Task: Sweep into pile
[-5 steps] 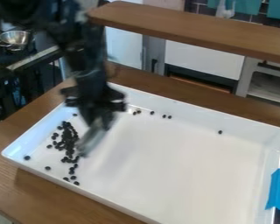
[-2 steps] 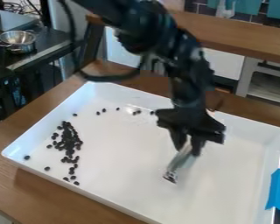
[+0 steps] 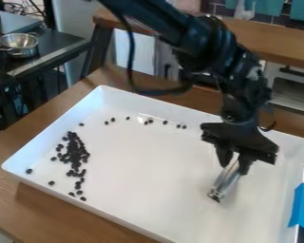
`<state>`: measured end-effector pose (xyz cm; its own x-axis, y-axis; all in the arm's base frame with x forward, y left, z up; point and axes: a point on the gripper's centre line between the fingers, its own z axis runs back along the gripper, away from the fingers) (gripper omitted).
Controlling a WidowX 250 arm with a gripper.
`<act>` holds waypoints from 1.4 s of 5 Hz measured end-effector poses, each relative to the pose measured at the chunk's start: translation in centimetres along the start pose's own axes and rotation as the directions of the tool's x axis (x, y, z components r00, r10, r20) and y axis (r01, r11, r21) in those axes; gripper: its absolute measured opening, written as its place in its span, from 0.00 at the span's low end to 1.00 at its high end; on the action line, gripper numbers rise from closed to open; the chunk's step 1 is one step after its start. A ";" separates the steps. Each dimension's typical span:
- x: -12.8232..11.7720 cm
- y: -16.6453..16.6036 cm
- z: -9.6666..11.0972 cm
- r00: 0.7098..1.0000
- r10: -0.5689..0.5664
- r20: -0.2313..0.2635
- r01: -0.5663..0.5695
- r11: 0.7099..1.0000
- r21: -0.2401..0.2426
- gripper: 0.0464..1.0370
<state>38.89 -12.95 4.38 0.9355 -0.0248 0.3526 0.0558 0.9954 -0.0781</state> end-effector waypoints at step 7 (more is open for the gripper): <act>1.7 6.4 -1.4 0.979 0.200 0.028 -0.201 0.977 0.067 0.29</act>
<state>41.36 -6.74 3.20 0.9175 0.1770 0.3562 -0.1569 0.9840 -0.0849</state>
